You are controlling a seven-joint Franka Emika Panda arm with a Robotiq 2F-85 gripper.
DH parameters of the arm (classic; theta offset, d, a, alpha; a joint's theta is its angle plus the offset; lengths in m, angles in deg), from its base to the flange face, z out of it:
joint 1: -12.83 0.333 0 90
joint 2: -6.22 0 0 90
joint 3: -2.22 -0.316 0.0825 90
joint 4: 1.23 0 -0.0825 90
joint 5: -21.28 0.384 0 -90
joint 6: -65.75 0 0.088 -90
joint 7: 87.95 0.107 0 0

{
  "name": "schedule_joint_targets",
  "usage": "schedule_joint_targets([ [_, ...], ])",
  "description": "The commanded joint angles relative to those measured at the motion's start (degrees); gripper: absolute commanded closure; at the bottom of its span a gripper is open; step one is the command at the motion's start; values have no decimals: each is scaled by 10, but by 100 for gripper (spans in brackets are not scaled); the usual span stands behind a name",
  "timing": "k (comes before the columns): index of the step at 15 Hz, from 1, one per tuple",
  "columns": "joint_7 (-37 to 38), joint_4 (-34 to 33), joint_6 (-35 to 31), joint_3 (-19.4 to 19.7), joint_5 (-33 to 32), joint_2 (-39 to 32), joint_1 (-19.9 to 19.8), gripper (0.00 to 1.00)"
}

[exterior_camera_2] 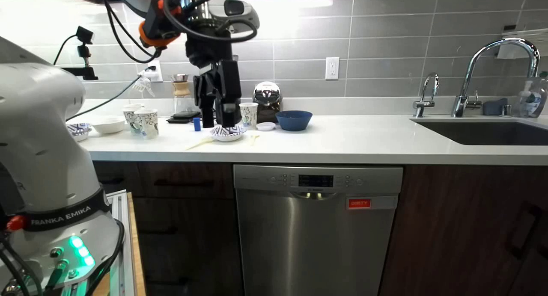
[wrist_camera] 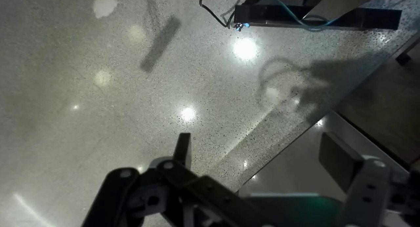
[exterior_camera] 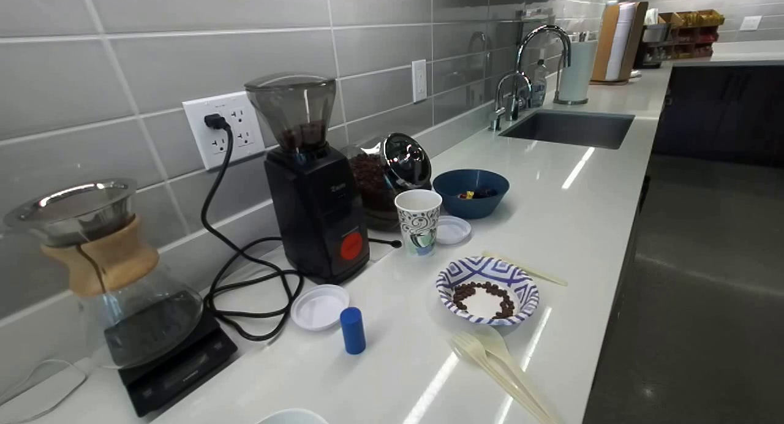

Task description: Turn the white coffee lid upright

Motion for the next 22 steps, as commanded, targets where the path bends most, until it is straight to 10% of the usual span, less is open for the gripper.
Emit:
schedule_joint_targets([
  [1, 54, -29, 9, -21, 54, -39, 41, 0],
  [15, 286, -277, -85, -144, 303, -348, 162, 0],
  [22, 378, -395, -173, -173, 303, -513, 192, 0],
])
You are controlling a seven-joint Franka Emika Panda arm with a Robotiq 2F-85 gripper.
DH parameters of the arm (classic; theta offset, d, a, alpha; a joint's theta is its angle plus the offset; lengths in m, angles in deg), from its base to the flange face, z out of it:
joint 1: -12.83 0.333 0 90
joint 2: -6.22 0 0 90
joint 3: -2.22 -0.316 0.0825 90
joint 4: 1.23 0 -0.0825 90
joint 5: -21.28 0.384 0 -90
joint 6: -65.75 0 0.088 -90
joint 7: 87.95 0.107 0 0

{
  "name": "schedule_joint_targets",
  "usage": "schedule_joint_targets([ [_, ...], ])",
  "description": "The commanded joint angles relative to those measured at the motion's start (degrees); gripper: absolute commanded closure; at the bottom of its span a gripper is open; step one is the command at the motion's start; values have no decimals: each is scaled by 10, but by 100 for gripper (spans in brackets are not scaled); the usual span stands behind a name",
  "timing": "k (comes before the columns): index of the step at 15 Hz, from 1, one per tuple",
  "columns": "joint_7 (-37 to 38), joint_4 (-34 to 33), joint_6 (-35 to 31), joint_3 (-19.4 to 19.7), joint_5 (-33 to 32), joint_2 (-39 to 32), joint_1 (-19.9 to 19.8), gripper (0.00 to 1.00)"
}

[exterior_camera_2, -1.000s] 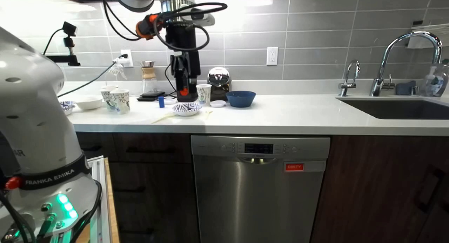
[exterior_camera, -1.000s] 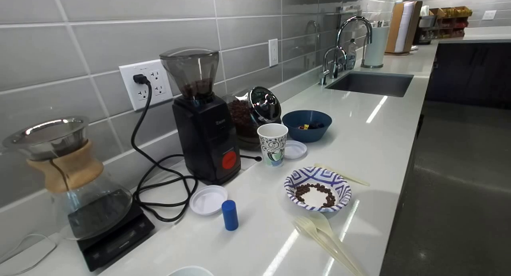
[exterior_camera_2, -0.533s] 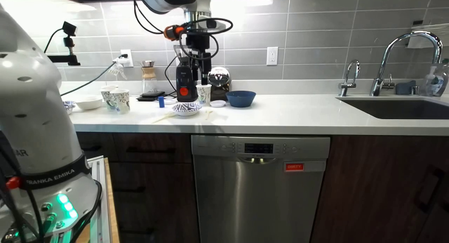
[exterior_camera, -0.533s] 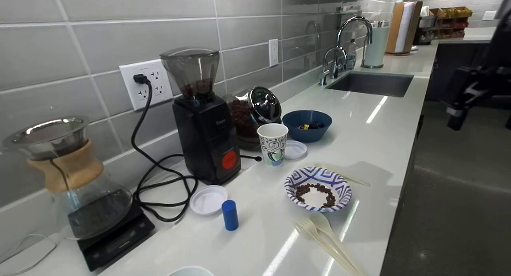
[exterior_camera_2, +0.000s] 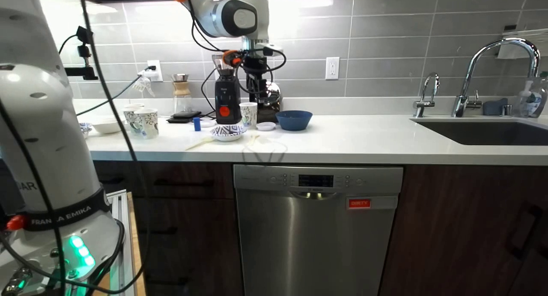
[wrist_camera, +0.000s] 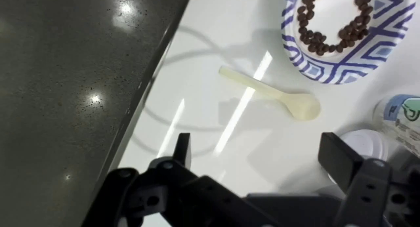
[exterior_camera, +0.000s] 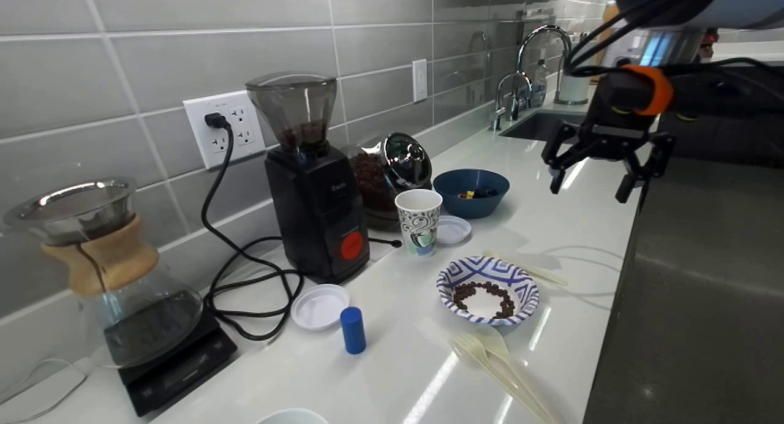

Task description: Turn the white coffee lid upright

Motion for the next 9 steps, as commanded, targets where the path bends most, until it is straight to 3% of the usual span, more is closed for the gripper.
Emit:
schedule_joint_targets([
  [1, 46, -84, -2, -4, 13, -92, 18, 0],
  [2, 49, -99, 5, -4, 10, -108, 24, 0],
  [3, 30, -53, -3, 4, 1, -66, 21, 0],
  [9, 30, -62, -3, 7, 1, -77, 23, 0],
])
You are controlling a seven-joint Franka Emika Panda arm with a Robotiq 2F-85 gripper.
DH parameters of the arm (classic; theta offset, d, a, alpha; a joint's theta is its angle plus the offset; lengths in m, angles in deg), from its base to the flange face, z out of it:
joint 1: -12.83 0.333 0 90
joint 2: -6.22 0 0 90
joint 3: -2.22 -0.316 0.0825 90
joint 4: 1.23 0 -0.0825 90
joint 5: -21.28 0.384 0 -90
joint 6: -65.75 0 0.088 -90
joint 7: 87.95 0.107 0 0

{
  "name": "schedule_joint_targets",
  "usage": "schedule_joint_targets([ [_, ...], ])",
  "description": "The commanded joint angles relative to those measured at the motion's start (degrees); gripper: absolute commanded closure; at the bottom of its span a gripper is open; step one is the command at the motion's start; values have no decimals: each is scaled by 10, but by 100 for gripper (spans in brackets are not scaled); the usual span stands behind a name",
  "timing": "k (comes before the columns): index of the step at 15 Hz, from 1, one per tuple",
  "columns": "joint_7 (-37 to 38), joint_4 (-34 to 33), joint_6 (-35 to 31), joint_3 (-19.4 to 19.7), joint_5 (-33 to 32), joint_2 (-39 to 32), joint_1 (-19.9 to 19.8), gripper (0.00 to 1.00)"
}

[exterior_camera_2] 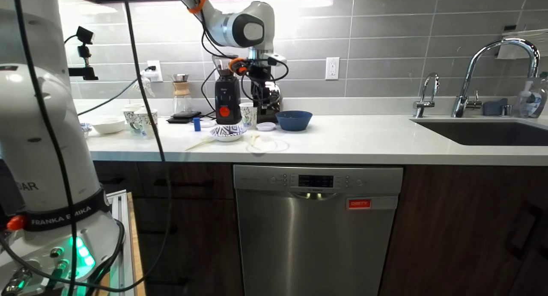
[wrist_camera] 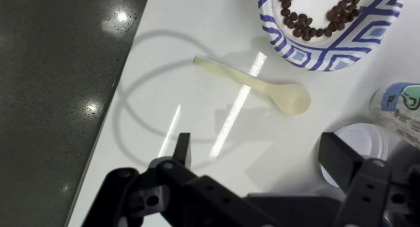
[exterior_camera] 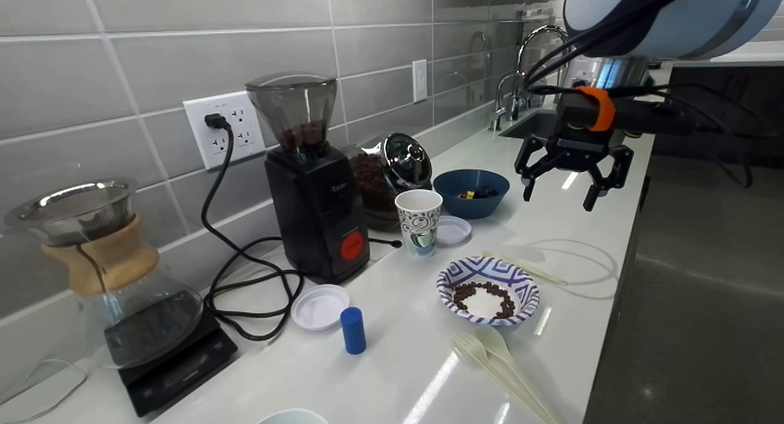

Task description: Turn the white coffee lid upright

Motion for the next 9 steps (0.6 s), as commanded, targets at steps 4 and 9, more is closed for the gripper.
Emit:
schedule_joint_targets([
  [4, 9, -9, -20, 7, 12, -9, 6, 0],
  [9, 16, -72, -59, -5, 80, -90, 18, 0],
])
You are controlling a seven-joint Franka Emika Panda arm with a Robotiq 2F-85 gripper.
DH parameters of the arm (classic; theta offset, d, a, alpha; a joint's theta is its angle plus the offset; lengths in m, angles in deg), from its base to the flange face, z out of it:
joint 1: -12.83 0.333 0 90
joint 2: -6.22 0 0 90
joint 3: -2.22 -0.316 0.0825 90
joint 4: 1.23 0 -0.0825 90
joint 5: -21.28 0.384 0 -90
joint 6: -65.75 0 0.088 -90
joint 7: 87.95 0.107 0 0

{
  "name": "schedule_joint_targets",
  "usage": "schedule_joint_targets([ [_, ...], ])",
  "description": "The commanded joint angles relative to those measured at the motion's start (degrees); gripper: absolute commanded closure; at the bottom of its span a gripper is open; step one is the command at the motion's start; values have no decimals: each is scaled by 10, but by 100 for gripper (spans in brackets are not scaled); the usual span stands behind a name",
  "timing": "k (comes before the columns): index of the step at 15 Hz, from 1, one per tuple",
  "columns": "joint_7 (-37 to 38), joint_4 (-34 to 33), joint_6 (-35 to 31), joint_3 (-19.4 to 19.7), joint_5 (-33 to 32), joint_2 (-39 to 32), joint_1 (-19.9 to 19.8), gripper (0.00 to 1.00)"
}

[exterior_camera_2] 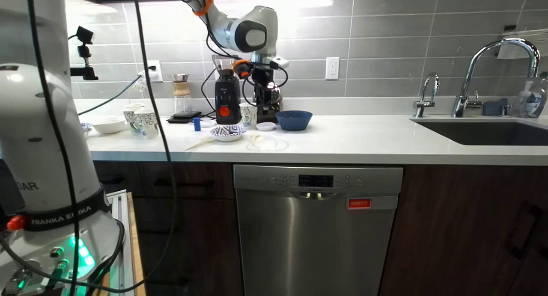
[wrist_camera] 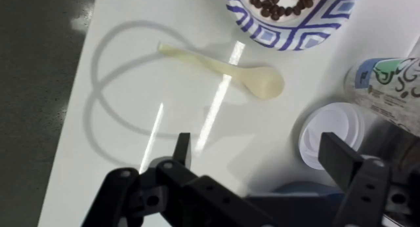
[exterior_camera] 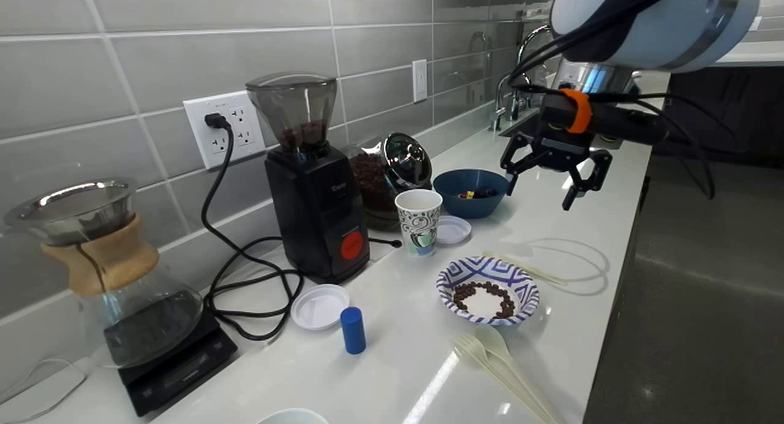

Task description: Turn the white coffee lid upright

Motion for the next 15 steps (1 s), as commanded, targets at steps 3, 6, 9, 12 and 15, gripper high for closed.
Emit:
schedule_joint_targets([
  [3, 12, -83, -22, -7, 52, -100, 25, 0],
  [6, 18, -112, -27, -5, 58, -137, 36, 0],
  [9, 36, -140, -41, 0, 57, -169, 44, 0],
  [12, 50, -168, -54, 2, 57, -198, 49, 21],
  [15, 63, -193, -53, 5, 53, -223, 57, 30],
])
